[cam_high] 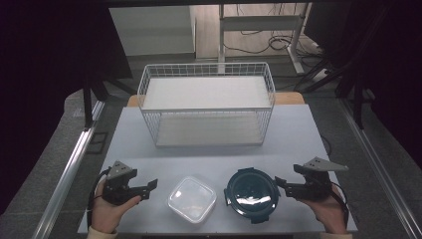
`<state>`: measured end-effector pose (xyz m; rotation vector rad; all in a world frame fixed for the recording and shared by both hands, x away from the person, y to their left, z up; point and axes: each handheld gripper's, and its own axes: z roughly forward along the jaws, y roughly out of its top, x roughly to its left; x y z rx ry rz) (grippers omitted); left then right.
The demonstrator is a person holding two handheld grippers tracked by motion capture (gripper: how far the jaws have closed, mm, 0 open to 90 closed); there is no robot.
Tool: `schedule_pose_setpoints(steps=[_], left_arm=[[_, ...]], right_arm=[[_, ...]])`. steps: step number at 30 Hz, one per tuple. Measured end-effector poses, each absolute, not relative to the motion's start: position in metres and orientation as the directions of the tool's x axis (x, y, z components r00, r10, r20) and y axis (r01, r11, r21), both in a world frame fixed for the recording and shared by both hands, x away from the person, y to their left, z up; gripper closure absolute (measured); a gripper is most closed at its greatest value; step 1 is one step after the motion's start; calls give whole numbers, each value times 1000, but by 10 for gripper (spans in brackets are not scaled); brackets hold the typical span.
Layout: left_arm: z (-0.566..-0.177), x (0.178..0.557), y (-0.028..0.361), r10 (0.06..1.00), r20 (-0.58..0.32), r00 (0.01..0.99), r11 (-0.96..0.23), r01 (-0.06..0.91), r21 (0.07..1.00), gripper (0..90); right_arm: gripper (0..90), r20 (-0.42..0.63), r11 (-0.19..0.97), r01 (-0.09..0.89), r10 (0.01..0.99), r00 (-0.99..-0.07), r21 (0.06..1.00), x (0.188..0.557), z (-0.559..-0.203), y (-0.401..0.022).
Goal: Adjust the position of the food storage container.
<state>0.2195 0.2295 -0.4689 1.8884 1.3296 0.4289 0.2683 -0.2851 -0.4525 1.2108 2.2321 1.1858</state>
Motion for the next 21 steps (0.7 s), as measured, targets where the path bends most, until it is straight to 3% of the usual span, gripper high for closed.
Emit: schedule_pose_setpoints(steps=[9, 21], left_arm=[[-469, 220, 228, 898, -142, 417, -171, 628, 759, 169], [-468, 220, 230, 917, -144, 372, -134, 628, 766, 167]], right_arm=[[188, 114, 267, 562, 827, -551, 783, 269, -452, -292], [220, 99, 286, 586, 838, -537, 758, 270, -452, -293]])
